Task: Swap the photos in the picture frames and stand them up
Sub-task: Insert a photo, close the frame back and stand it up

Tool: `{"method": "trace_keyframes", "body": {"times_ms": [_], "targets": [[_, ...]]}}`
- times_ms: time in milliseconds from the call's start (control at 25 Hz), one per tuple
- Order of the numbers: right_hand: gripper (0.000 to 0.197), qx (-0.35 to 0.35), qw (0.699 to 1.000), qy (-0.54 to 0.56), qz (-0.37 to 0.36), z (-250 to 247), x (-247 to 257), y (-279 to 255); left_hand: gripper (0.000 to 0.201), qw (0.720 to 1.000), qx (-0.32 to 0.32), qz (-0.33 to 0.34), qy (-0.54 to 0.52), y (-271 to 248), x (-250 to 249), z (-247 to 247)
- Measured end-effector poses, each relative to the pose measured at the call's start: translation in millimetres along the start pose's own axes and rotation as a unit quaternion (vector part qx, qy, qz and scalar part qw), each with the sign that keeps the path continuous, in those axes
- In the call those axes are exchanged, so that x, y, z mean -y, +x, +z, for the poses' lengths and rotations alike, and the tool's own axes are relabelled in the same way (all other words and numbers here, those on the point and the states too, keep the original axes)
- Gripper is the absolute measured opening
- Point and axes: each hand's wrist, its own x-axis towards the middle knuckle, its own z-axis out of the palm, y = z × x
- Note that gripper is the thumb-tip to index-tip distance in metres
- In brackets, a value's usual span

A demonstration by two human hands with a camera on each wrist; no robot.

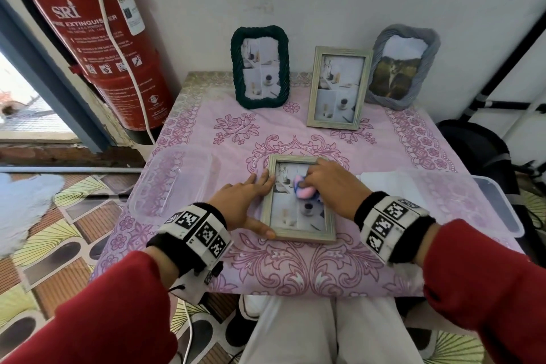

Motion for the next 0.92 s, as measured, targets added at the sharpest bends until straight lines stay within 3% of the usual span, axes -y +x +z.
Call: {"method": "trace_keyframes", "body": {"times_ms": [240,520,720,920], "targets": [[0.021,-0.006,0.995,0.085,0.054,-1,10,39,0.113,1.000,-0.009,0.000,0.000,2,-1,1],[0.021,0.021,0.988,0.147,-0.040,7,37,6,0.114,1.000,-0.012,-0.015,0.007,0,-2,2],[0.024,0.022,0.986,0.135,-0.097,6,27,-32,0.114,1.000,0.003,-0.012,0.011,-3,-5,-2],[0.027,0.023,0.995,0.052,-0.084,0,8,-31,0.113,1.000,0.007,-0.012,0.004,-3,-6,-2]]}}
